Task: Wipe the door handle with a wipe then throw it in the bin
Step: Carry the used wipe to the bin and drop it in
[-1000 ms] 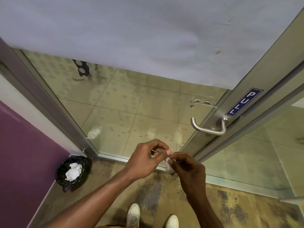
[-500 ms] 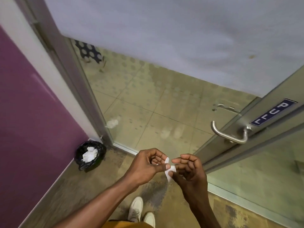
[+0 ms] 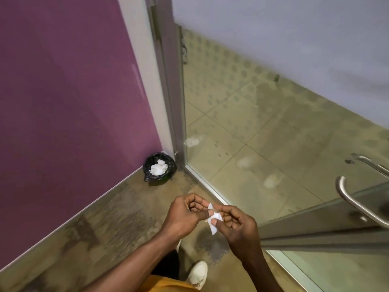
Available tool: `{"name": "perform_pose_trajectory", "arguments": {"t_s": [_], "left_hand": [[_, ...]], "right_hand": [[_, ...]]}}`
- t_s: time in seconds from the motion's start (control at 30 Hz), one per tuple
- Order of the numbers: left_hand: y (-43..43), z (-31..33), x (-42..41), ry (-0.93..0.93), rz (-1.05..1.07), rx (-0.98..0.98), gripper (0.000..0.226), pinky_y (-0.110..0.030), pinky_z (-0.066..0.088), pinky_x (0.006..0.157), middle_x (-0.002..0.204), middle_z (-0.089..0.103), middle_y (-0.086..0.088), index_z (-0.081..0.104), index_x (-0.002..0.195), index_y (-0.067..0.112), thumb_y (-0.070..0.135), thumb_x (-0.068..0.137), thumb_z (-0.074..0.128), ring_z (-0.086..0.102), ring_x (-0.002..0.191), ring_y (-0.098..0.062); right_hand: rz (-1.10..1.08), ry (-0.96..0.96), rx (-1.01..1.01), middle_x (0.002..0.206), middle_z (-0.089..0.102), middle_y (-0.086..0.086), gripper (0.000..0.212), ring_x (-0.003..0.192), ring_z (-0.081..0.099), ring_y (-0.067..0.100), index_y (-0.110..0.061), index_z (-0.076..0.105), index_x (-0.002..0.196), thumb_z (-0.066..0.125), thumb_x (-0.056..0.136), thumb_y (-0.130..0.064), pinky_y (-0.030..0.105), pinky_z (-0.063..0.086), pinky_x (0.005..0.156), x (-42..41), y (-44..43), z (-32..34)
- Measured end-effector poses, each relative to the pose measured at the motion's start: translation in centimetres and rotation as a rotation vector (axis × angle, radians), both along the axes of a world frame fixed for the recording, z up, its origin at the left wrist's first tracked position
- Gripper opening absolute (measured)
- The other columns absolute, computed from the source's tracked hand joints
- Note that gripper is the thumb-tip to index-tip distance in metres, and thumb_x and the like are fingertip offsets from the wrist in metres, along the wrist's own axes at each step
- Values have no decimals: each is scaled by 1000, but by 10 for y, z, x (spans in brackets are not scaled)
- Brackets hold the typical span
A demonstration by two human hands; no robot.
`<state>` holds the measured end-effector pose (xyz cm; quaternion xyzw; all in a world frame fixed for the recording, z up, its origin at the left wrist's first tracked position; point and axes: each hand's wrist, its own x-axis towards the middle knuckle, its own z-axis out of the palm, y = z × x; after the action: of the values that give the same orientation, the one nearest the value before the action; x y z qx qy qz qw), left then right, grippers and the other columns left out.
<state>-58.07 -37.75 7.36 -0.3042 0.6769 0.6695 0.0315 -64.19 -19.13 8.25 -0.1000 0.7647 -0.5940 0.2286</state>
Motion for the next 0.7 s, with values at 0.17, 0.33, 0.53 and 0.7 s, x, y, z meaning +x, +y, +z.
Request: {"name": "perform_pose_trajectory", "arguments": {"t_s": [0.17, 0.33, 0.53, 0.7], "left_hand": [[-36, -15, 21, -62, 3, -312, 11, -26, 60, 71, 83, 83, 12, 84, 86, 30, 24, 92, 92, 75, 73, -10], [-83, -24, 31, -167, -33, -516, 8, -19, 47, 66, 77, 74, 15, 81, 91, 27, 31, 96, 86, 63, 66, 2], [-155, -39, 32, -264, -68, -565, 10, -20, 45, 66, 77, 69, 16, 82, 99, 21, 31, 100, 85, 62, 70, 1], [-226, -60, 29, -373, -134, -536, 15, -32, 53, 80, 92, 79, 4, 80, 98, 15, 29, 101, 83, 69, 85, -16]], "right_hand": [[167, 76, 85, 93, 82, -12, 22, 80, 77, 12, -39, 81, 97, 83, 77, -27, 27, 61, 72, -7, -37, -10], [252, 144, 157, 90, 80, -21, 21, 82, 74, 5, -39, 79, 89, 85, 80, -21, 16, 54, 70, -24, -82, -23], [312, 248, 182, 90, 82, -12, 16, 81, 75, 6, -23, 82, 93, 88, 82, -12, 21, 59, 71, -44, -148, -36], [357, 327, 343, 81, 76, -21, 11, 75, 70, -4, -28, 81, 87, 90, 82, -32, 5, 46, 66, -60, -218, -54]]}}
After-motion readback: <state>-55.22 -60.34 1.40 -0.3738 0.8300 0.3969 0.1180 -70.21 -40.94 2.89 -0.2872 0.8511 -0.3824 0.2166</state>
